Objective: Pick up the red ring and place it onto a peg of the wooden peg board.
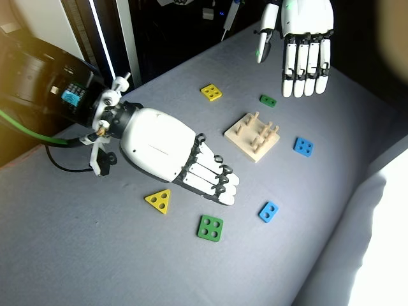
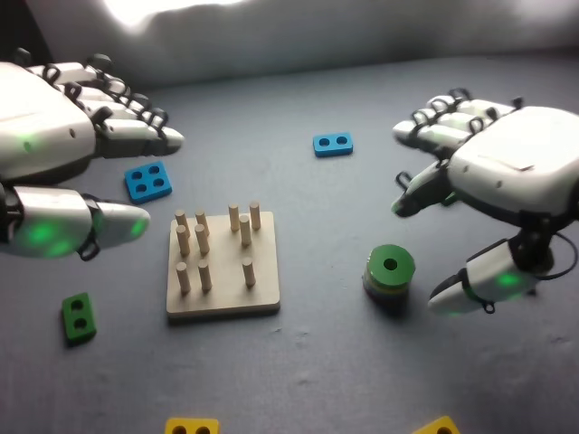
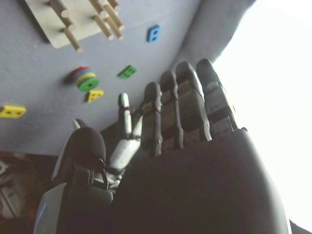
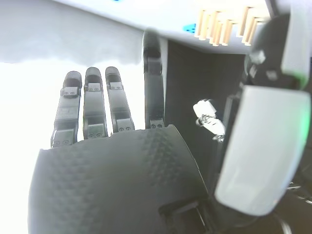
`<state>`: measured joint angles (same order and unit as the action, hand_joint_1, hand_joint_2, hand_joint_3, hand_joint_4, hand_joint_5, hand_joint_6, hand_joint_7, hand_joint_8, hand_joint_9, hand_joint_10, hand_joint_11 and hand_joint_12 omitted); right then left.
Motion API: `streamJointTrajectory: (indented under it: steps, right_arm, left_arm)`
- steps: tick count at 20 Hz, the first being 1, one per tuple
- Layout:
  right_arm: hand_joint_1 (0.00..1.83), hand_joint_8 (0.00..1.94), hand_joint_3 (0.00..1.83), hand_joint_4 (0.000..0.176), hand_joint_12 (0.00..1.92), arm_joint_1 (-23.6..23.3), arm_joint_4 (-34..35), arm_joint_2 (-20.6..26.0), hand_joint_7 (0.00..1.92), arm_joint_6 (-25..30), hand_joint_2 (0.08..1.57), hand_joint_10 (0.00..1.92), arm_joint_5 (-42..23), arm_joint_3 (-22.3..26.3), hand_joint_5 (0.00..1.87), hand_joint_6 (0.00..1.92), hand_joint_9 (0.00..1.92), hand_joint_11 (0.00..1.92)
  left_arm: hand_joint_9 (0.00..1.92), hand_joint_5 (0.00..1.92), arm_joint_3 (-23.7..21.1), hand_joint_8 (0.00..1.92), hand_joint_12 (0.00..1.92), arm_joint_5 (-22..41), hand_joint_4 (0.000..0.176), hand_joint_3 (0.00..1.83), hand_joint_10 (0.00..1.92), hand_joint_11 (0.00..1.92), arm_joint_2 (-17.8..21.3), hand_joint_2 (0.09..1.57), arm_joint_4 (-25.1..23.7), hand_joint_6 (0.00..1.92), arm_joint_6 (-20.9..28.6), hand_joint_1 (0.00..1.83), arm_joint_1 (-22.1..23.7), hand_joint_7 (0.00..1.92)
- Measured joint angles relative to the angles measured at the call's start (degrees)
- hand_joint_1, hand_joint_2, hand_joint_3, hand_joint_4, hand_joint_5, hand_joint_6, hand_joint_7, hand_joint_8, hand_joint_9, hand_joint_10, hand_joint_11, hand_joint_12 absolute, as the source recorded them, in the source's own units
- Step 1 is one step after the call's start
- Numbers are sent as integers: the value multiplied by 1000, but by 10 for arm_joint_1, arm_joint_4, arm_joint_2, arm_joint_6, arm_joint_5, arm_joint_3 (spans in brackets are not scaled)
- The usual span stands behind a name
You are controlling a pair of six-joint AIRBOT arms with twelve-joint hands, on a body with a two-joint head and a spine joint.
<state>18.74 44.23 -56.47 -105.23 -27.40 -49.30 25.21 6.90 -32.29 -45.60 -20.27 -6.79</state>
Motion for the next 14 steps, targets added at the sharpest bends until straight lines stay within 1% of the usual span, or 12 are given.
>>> streamJointTrajectory:
  steps: [1, 2, 3, 5, 6, 7, 8, 11, 12, 13, 14]
  right_arm:
    - [842, 6, 1, 155, 0, 0, 0, -10, 119, -1, 712, 0, 0, -8, 868, 25, 0, 0]
    - [842, 7, 2, 154, 0, 0, 0, -17, 133, -4, 716, 0, -1, -15, 890, 26, 0, 0]
    - [862, 8, 3, 134, 0, 0, 1, -25, 142, -6, 720, 0, -1, -22, 912, 29, 0, 0]
    - [849, 1, 12, 126, 0, 0, 1, -35, 121, -12, 743, 0, -6, -31, 945, 37, 0, 0]
    - [843, 6, 7, 138, 0, 0, 1, -39, 133, -13, 735, 0, -7, -36, 943, 31, 0, 0]
    - [863, 9, 2, 128, 0, 0, 1, -45, 143, -13, 725, 0, -11, -42, 944, 28, 0, 0]
    - [879, 1, 2, 121, 0, 0, 2, -48, 98, -13, 725, 0, -12, -45, 929, 19, 0, 0]
    - [883, 0, 1, 120, 0, -1, 3, -64, 88, -13, 725, 0, -16, -57, 926, 17, 0, 0]
    - [898, 6, 2, 102, 0, -3, 5, -68, 157, -14, 729, 0, -15, -58, 933, 10, 0, 0]
    - [924, 18, 0, 71, 0, -4, 10, -72, 215, -14, 717, 0, -16, -58, 937, 8, 0, 0]
    - [921, 22, 0, 74, 0, -5, 10, -76, 242, -14, 714, 0, -18, -58, 944, 9, 0, 0]
  left_arm:
    - [232, 236, 0, 6, 351, -1, 0, 0, 7, 0, 0, 1419, 0, 7, 0, 0, 0, 270]
    - [223, 226, 0, 3, 343, 0, 0, 0, 1, 0, 0, 1417, 0, 1, 0, 0, 0, 256]
    - [214, 224, 0, 1, 329, 0, 0, 0, 0, 0, 0, 1417, 0, 0, 0, 0, 0, 253]
    - [207, 225, 0, 0, 328, 1, 0, 1, 0, 0, 0, 1421, 0, 1, 0, 0, 0, 247]
    - [209, 226, 0, 1, 329, 2, 0, 2, 1, 0, 0, 1422, 0, 1, 0, 0, 0, 249]
    - [194, 215, 0, 1, 298, 2, 0, 1, 1, 0, 0, 1421, 0, 0, 0, 0, 0, 233]
    - [199, 206, 0, 2, 295, 2, 0, 0, 4, 0, 0, 1412, 0, 0, 0, 0, 0, 233]
    - [201, 204, 0, 2, 295, 2, 0, 0, 5, 0, 0, 1410, 1, 0, 0, 0, 0, 234]
    - [192, 212, 0, 0, 298, 2, 0, 0, 1, 0, 0, 1417, 1, 3, 0, 0, 0, 228]
    - [188, 208, 0, 0, 311, 2, 0, 0, 0, 0, 0, 1415, 1, 1, 0, 0, 0, 218]
    - [205, 217, 0, 4, 335, 2, 0, 0, 5, 0, 0, 1413, 1, 3, 0, 0, 0, 233]
